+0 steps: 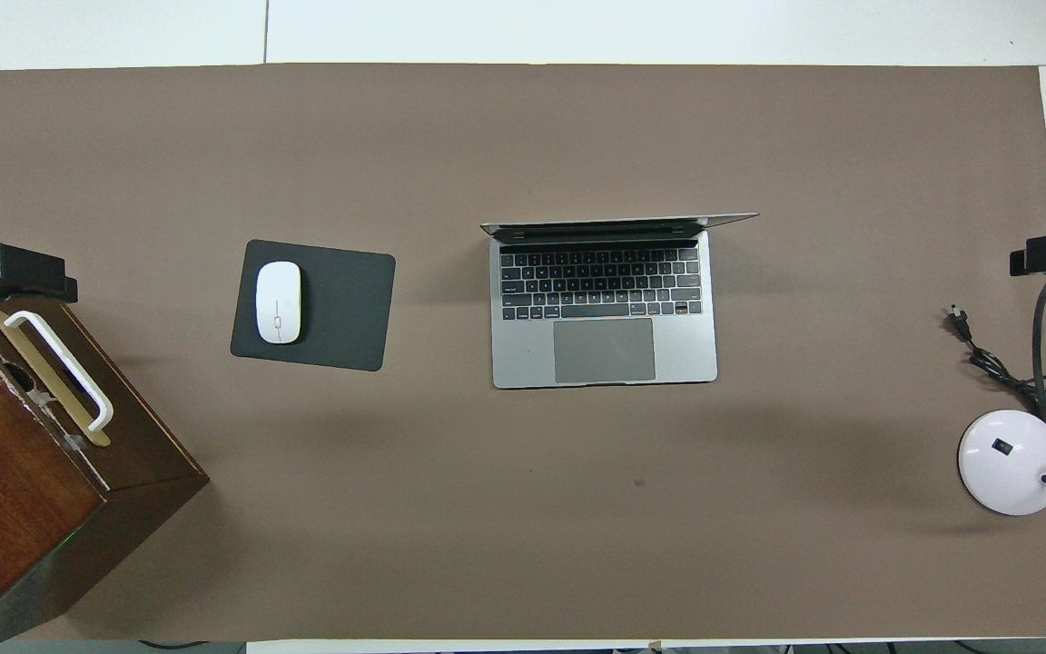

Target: Close laptop with both arms

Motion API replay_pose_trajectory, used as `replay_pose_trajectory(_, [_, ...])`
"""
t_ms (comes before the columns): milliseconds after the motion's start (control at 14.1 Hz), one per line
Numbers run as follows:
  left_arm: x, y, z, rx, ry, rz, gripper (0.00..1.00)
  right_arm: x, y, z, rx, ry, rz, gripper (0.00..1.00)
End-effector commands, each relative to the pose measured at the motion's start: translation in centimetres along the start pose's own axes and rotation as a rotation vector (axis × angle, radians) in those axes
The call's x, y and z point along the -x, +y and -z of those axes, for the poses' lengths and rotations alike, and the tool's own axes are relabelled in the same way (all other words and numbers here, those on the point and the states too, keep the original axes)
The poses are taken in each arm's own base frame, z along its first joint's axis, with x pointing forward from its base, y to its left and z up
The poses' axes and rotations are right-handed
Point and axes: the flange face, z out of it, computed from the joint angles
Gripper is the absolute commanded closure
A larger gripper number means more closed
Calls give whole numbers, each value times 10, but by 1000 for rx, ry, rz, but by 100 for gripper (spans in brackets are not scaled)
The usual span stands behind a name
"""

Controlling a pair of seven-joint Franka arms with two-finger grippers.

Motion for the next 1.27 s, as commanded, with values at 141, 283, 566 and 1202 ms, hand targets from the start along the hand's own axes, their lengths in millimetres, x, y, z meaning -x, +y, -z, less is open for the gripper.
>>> replay_pose_trajectory(141, [-1, -1, 4, 3, 9, -9, 0, 6, 2, 0, 17, 12, 6, 0])
replay_pose_trajectory(283, [-1, -2, 4, 3, 8, -6, 0, 6, 2, 0, 17, 9, 8, 0])
replay_pose_trajectory(566, [5, 0, -3, 3, -8, -12, 0, 6, 2, 1, 17, 11, 8, 0])
replay_pose_trajectory(1202, [4, -7, 1, 5, 31, 7, 0, 6, 2, 5, 18, 20, 3, 27])
